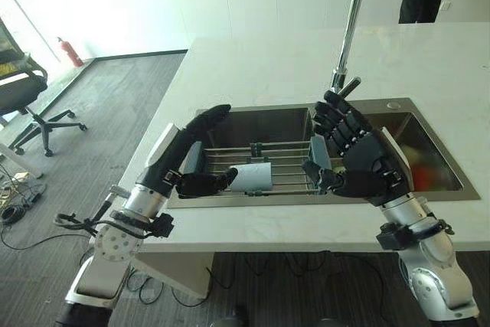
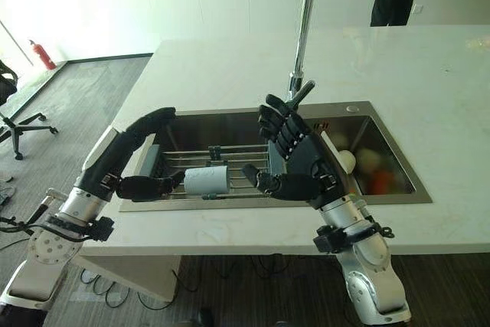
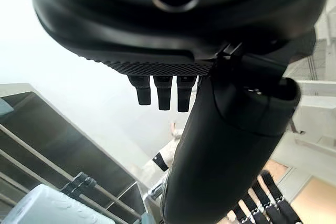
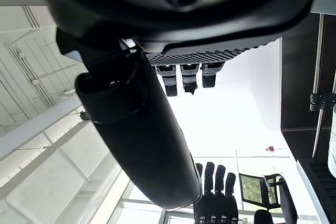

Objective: Place the dishes in the dishwasher.

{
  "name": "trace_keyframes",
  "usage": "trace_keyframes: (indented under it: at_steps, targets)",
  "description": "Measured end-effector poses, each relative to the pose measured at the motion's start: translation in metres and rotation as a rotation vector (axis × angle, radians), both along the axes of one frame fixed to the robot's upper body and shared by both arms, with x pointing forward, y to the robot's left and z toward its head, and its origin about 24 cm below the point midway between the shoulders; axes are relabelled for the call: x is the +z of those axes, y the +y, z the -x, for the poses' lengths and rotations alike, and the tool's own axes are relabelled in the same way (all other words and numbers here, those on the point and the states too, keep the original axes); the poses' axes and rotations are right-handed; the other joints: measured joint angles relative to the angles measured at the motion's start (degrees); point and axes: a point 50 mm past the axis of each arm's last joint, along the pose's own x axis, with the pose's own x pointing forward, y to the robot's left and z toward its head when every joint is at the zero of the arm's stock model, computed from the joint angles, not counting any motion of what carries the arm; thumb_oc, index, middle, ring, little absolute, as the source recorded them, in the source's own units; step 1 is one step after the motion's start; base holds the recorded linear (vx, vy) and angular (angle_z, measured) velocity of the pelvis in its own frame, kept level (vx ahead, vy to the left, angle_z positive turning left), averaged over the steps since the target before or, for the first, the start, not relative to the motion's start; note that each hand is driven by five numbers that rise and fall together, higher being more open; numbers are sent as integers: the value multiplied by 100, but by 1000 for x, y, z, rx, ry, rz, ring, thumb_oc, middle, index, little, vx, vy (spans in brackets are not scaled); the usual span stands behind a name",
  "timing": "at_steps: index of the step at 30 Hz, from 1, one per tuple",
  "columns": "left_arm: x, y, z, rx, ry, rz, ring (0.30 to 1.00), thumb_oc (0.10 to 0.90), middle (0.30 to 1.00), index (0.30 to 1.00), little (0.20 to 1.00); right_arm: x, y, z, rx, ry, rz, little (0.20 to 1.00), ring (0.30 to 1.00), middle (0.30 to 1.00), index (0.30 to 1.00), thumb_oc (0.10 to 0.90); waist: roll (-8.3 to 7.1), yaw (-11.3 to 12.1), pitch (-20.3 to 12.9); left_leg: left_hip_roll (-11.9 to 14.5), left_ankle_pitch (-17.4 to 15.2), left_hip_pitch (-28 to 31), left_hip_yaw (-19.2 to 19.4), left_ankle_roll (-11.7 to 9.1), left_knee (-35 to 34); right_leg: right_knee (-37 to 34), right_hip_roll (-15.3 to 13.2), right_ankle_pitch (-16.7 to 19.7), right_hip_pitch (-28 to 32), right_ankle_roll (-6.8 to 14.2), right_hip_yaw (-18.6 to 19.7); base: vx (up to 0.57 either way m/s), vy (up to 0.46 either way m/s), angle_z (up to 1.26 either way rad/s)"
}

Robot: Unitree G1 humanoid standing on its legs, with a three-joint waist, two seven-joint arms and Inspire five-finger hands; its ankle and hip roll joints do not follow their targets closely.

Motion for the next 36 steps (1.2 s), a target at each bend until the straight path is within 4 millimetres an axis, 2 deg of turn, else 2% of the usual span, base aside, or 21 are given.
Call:
trace_keyframes:
  at_steps: [4,6,10,15,24,29,36]
  targets:
    - [-10,12,-19,9,159,-176,900,800,900,900,900,-2,-2,-2,21,35,46,900,900,900,900,800,33,-175,-74,-2,46,82,196,5,-107,16,29,59,-108,11,201,19,64,-22]
    - [-16,15,-25,17,213,-189,900,800,900,900,900,-3,-2,-2,32,45,51,900,900,900,900,800,47,-231,-83,13,51,90,238,0,-113,26,49,67,-146,3,250,10,49,-11]
    - [-11,9,-33,-22,233,-233,900,800,900,900,900,-2,0,-4,54,52,67,900,900,900,900,800,56,-257,-89,42,60,123,313,-9,-142,7,81,98,-175,2,311,17,34,-10]
    - [-15,15,-45,-14,303,-275,900,800,900,900,900,-3,0,-9,75,72,99,900,900,900,900,800,85,-395,-106,54,75,195,399,-7,-194,12,101,104,-188,5,407,4,26,-9]
    - [-32,35,-48,54,421,-308,900,800,900,900,900,-6,-1,-10,101,95,94,900,900,900,900,800,142,-528,-112,92,122,211,504,-30,-290,10,160,136,-296,-14,510,-1,6,-6]
    - [-44,48,-48,98,480,-306,900,800,900,900,900,-4,0,-11,115,95,105,900,900,900,900,800,236,-547,-113,90,135,309,619,-34,-371,9,168,136,-303,-9,593,2,24,-10]
    - [-55,48,-54,88,544,-351,900,800,900,900,900,1,1,-14,131,86,126,900,900,900,900,800,253,-576,-111,92,142,310,645,-39,-393,7,181,138,-334,-9,620,0,3,-1]
